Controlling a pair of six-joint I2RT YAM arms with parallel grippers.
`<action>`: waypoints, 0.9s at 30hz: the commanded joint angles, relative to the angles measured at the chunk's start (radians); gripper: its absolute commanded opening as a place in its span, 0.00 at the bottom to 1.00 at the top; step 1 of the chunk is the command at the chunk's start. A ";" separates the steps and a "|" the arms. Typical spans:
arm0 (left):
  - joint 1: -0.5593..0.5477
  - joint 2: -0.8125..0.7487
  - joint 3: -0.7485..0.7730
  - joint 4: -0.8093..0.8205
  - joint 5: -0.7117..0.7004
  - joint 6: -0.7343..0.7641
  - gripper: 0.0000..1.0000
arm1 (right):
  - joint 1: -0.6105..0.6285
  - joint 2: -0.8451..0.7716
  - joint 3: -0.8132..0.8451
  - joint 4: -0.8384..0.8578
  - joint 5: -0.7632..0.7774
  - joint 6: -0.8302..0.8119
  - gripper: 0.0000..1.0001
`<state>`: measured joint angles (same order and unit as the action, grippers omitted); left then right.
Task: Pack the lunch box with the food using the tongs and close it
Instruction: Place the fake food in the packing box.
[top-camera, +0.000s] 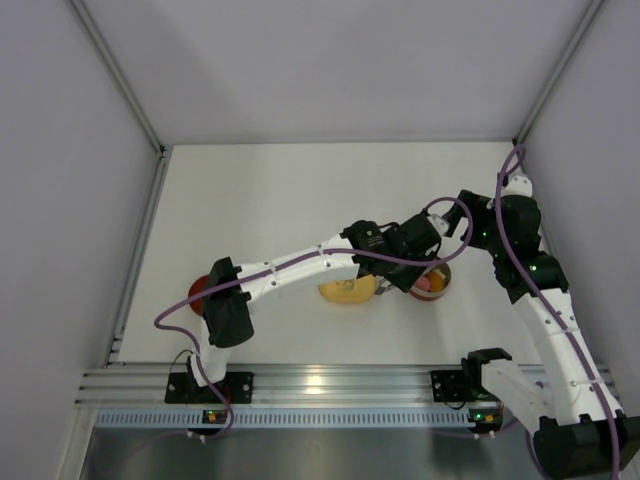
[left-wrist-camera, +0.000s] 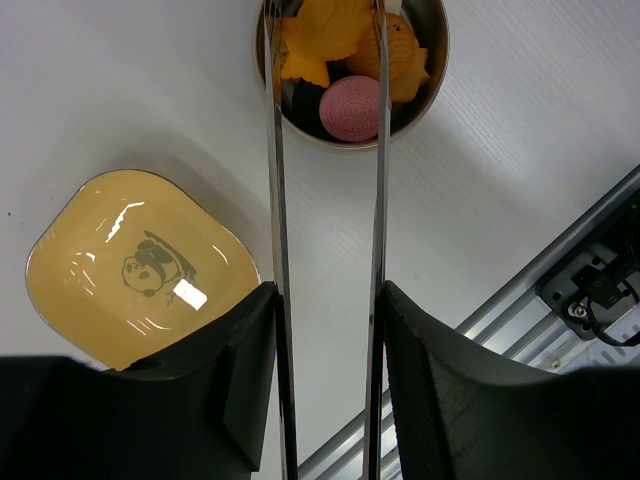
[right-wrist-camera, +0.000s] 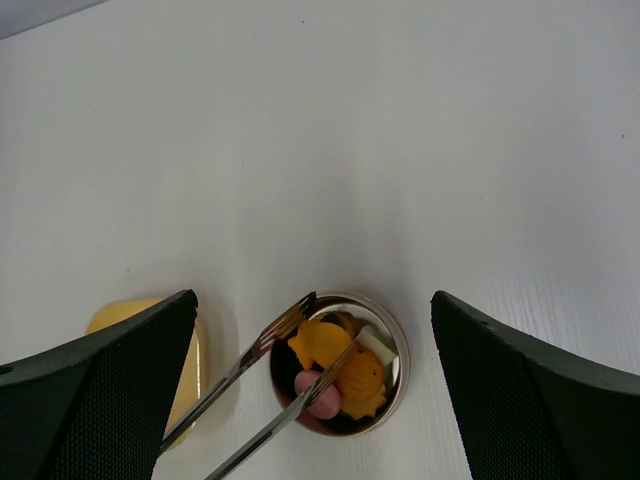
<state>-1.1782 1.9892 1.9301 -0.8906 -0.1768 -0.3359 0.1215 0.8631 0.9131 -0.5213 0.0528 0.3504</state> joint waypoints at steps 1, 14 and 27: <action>0.002 0.010 0.040 0.056 -0.021 0.011 0.49 | -0.002 -0.022 0.041 -0.006 -0.025 -0.007 0.99; 0.002 -0.004 0.040 0.062 -0.012 0.014 0.52 | -0.002 -0.026 0.040 -0.006 -0.025 -0.008 0.99; 0.002 -0.001 0.040 0.071 -0.016 0.015 0.51 | -0.002 -0.026 0.036 -0.005 -0.024 -0.008 0.99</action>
<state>-1.1782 1.9892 1.9301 -0.8898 -0.1764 -0.3332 0.1215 0.8631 0.9131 -0.5209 0.0544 0.3500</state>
